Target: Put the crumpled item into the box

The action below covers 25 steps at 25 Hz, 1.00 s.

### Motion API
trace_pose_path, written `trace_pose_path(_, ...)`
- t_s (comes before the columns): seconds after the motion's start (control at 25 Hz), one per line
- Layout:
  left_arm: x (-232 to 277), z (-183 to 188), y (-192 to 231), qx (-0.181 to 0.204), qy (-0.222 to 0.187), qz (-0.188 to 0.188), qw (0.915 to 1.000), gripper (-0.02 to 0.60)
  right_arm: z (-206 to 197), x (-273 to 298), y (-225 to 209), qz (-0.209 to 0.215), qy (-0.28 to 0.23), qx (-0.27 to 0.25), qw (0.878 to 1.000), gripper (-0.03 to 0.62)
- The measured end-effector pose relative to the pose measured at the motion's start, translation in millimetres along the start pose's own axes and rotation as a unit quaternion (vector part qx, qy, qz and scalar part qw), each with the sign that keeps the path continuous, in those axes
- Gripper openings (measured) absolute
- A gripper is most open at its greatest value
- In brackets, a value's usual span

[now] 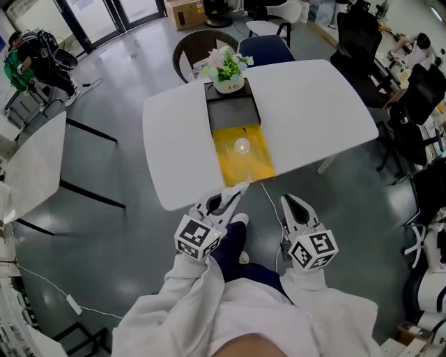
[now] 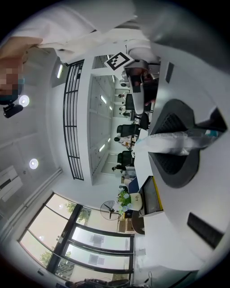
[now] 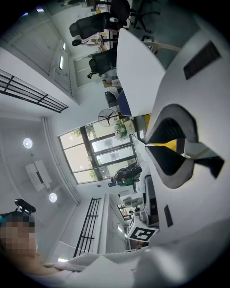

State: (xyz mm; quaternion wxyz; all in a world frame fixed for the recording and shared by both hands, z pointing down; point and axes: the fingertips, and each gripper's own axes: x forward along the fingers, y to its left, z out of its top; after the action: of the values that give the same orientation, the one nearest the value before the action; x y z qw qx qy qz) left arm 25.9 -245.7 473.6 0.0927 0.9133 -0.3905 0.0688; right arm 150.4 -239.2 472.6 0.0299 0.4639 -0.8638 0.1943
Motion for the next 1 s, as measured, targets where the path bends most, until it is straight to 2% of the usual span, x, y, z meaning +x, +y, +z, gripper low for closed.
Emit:
trace_pose_path(0.4,65,7,46,-0.026,0.028,-0.037,0.9986,0.055,39,47,-37,-0.024,-0.019,-0.001,1.0,0.039)
trace_pose_path(0.6,91,0,66,-0.077,0.04,-0.061,0.9943,0.055,49,68,-43,-0.032,-0.027,-0.004,0.999,0.039)
trace_pose_path(0.84,121,-24,77,-0.146,0.089,-0.098,0.9803,0.055,53,86,-49,-0.038,-0.028,-0.002,0.999,0.039)
trace_pose_path(1.0,140,-55,82,-0.173,0.167,-0.117,0.9637,0.055,56,99,-49,-0.036,-0.028,-0.005,0.999,0.038)
